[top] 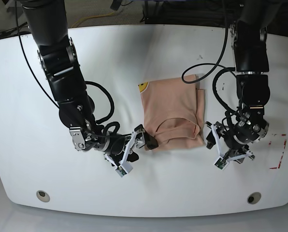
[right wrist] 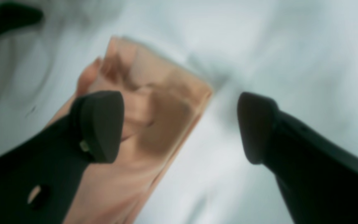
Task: Fold the T-shirt properly
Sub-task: 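Release the right gripper and move the left gripper to the bundle's top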
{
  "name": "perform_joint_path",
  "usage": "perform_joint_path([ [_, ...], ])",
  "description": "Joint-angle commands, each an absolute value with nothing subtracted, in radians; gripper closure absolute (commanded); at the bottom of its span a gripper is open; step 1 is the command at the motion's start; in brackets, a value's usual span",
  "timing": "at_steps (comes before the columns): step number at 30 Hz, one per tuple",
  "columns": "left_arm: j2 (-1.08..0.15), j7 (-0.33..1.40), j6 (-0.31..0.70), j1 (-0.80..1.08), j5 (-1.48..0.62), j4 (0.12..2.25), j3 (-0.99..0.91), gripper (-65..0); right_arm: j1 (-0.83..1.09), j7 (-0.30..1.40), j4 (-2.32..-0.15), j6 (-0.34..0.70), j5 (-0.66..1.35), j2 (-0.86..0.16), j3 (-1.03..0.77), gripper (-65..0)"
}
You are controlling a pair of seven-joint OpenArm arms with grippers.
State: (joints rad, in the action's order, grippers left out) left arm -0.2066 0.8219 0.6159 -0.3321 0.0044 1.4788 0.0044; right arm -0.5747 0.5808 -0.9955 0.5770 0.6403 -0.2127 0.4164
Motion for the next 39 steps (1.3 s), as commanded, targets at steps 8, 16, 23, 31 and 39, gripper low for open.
perform_joint_path([
  [8, -0.222, 0.889, 0.690, -0.128, -0.010, 1.774, 0.047, -35.3, -0.403, 0.773, -1.379, 0.585, 0.659, -0.205, 0.236, -43.3],
  [16, -0.194, 0.889, 0.698, 0.027, -0.004, 1.863, 0.105, -35.1, -0.335, 0.788, -1.403, 0.590, 0.651, -0.186, 0.237, -23.8],
  [23, -0.145, 0.889, 0.698, 0.048, -0.001, 1.825, 0.113, -35.1, -0.403, 0.762, -1.218, 0.591, 0.648, -0.120, 0.242, -21.4],
  [31, -0.120, 0.888, 0.698, 0.044, -0.001, 1.689, 0.120, -35.1, -0.595, 0.469, -0.762, 0.593, 0.647, -0.108, 0.421, -21.6],
  [39, -0.125, 0.888, 0.698, 0.081, -0.002, 1.682, 0.151, -28.1, -0.731, 0.222, -0.447, 0.593, 0.648, -0.059, 0.596, -21.6],
])
